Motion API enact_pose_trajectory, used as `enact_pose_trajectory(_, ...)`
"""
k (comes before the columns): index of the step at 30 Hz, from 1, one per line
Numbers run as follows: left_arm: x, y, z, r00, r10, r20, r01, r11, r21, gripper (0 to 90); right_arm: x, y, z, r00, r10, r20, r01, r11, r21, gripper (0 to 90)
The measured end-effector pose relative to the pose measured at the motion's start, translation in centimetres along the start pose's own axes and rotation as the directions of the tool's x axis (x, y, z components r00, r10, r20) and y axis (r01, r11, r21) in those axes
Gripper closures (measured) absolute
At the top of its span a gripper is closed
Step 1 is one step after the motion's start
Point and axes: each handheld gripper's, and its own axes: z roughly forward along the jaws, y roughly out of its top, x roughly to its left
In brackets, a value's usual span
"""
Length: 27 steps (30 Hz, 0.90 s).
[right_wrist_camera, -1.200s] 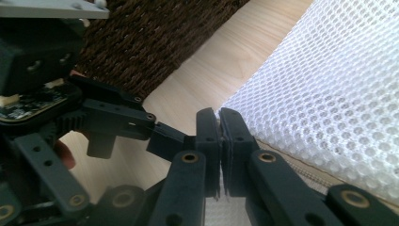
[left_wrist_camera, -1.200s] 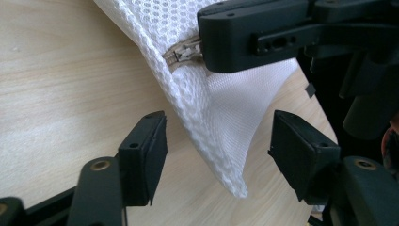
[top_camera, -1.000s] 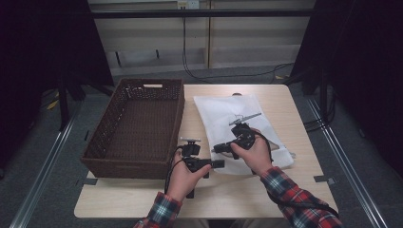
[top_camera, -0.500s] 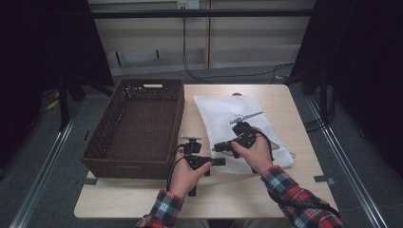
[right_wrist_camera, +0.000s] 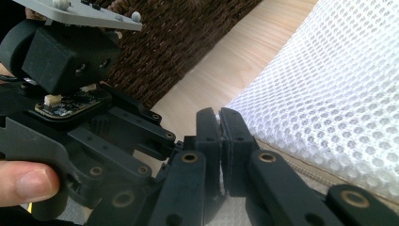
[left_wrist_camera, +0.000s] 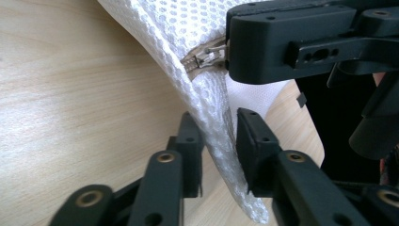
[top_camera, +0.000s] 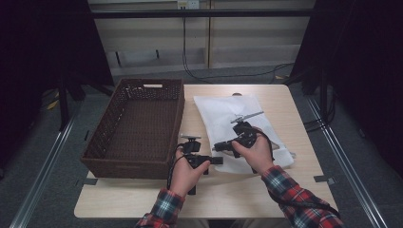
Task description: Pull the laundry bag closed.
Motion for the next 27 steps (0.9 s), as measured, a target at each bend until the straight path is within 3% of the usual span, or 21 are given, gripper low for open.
enact_pose_trajectory(3, 0.0, 0.2, -0.1, 0.9998, 0.012, -0.014, -0.012, 0.9999, 0.009, 78.0, 0.0, 0.0, 0.0, 1.0000, 0.005, -0.002, -0.005, 1.0000, -0.003, 87.6)
enact_pose_trajectory(5, -0.2, 0.2, -0.2, 0.9998, -0.014, -0.011, 0.014, 0.9998, 0.011, 82.8, 0.0, 0.0, -0.1, 1.0000, 0.007, -0.004, -0.007, 1.0000, -0.006, 87.6)
enact_pose_trajectory(6, -0.2, 0.3, -0.3, 0.9998, -0.005, -0.018, 0.006, 0.9999, 0.015, 83.8, 0.0, 0.0, -0.1, 1.0000, 0.007, -0.006, -0.007, 1.0000, -0.007, 87.6)
enact_pose_trajectory(16, -0.9, 0.8, -0.6, 0.9991, -0.022, -0.036, 0.022, 0.9995, 0.022, 85.8, -0.1, 0.1, -0.6, 0.9997, 0.021, -0.011, -0.022, 0.9997, -0.015, 87.5)
enact_pose_trajectory(18, -0.7, 0.9, -0.7, 0.9994, -0.007, -0.035, 0.008, 0.9996, 0.026, 85.8, -0.1, 0.1, -0.7, 0.9996, 0.026, -0.013, -0.026, 0.9995, -0.019, 87.6)
enact_pose_trajectory(19, -0.9, 0.9, -0.7, 0.9992, -0.025, -0.031, 0.025, 0.9995, 0.018, 85.9, -0.2, 0.1, -0.7, 0.9993, 0.033, -0.016, -0.033, 0.9992, -0.021, 87.5)
enact_pose_trajectory(20, -0.7, 0.9, -0.8, 0.9994, -0.009, -0.032, 0.010, 0.9996, 0.028, 85.9, -0.2, 0.0, -0.8, 0.9991, 0.037, -0.020, -0.038, 0.9990, -0.022, 87.5)
enact_pose_trajectory(23, -0.9, 1.0, -0.9, 0.9992, -0.020, -0.033, 0.021, 0.9994, 0.029, 86.0, -0.5, -0.1, -0.9, 0.9981, 0.053, -0.030, -0.054, 0.9982, -0.025, 87.5)
enact_pose_trajectory(24, -0.8, 1.1, -1.1, 0.9994, 0.001, -0.035, 0.001, 0.9991, 0.041, 86.1, -0.5, -0.1, -0.9, 0.9980, 0.056, -0.031, -0.056, 0.9981, -0.024, 87.6)
enact_pose_trajectory(27, -1.0, 1.2, -1.2, 0.9991, -0.026, -0.032, 0.027, 0.9991, 0.032, 86.3, -0.6, -0.1, -1.1, 0.9973, 0.063, -0.037, -0.064, 0.9975, -0.030, 87.6)
